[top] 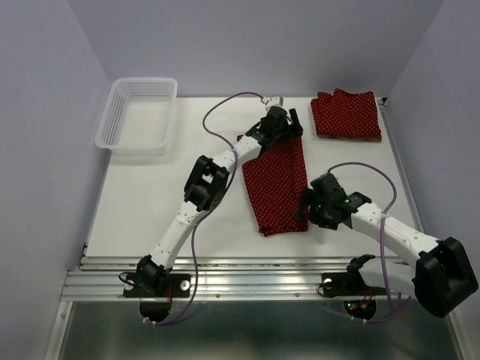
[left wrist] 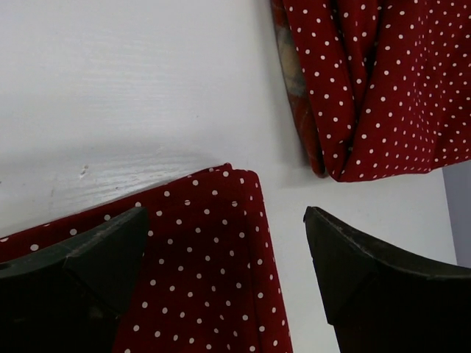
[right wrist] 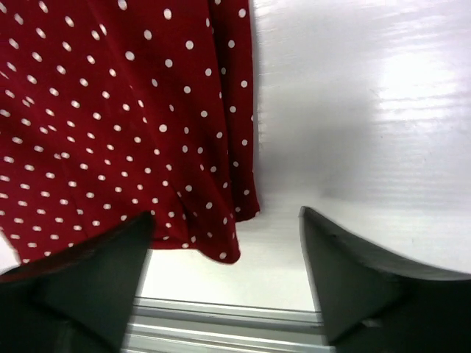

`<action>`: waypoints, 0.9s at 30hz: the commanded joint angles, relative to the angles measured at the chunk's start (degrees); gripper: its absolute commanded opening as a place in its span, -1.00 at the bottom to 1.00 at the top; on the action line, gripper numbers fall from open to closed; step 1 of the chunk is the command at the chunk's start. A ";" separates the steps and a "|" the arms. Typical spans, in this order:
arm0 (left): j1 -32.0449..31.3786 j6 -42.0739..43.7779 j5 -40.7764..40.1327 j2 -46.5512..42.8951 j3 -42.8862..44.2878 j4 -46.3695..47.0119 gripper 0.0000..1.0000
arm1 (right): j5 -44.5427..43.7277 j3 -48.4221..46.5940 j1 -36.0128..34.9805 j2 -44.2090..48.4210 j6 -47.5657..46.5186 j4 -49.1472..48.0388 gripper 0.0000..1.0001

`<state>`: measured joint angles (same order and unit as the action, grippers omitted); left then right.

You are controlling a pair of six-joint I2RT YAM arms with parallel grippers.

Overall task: Fold and stack the skirts
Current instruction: Fold the skirt

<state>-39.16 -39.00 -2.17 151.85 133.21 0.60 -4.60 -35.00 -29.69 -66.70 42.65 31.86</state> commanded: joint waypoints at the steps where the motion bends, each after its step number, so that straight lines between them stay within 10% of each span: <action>1: -0.66 2.17 1.47 -7.45 1.88 1.86 0.97 | -4.27 -4.54 0.34 5.26 0.06 4.53 1.00; 11: -0.57 8.76 -2.83 -24.20 -3.64 -6.56 0.97 | 0.81 -11.75 0.34 11.15 -8.54 0.24 1.00; 27: 1.98 4.30 -18.21 -51.73 -44.40 -14.22 0.97 | 10.15 -25.28 0.86 -18.97 -20.59 -10.15 1.00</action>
<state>-38.02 -32.08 -15.99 104.77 97.10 -11.25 5.67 -56.07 -29.65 -81.43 26.33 25.08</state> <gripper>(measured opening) 0.986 0.995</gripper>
